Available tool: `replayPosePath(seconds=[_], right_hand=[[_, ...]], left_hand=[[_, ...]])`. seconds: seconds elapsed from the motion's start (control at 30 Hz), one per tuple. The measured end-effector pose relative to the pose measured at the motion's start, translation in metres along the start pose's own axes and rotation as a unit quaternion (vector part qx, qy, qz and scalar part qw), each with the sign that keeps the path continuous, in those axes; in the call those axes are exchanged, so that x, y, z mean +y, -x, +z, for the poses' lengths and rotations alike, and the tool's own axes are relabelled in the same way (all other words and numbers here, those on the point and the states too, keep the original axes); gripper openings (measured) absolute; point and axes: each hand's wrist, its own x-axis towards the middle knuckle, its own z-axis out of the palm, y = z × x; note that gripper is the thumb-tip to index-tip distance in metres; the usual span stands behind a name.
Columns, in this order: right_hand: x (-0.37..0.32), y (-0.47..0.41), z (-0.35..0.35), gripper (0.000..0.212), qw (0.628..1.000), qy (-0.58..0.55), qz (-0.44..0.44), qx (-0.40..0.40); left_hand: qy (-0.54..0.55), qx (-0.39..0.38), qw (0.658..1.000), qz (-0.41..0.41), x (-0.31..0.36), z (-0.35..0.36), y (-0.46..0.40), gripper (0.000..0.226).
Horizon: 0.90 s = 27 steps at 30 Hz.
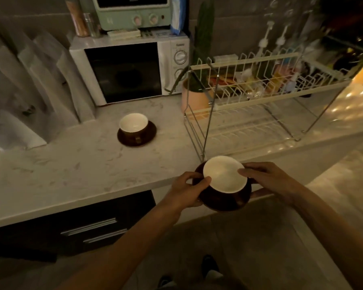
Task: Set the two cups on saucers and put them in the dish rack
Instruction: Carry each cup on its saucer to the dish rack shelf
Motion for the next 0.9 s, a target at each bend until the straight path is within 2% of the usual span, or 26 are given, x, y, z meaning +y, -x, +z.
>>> replayPosePath(seconds=[0.27,0.37,0.67,0.8,0.9], right_hand=[[-0.009,-0.015,-0.069,0.025,0.997,-0.009,-0.010,0.077],[-0.013,-0.033,-0.088,0.028,0.995,-0.014,-0.015,0.101],[-0.033,-0.114,-0.135,0.029,0.992,-0.034,-0.017,0.121],[-0.041,-0.151,-0.149,0.017,0.991,-0.034,-0.024,0.124],[-0.045,-0.174,-0.158,0.021,0.992,-0.028,-0.034,0.114]], left_hand=[[0.013,-0.011,0.999,0.044,0.037,0.074,-0.036,0.027],[0.019,0.004,0.999,0.040,0.052,0.096,-0.059,0.035],[0.030,0.040,0.998,0.041,0.095,0.136,-0.146,0.040],[0.025,0.066,0.996,0.055,0.108,0.152,-0.180,0.042],[0.034,0.074,0.995,0.052,0.116,0.160,-0.197,0.051]])
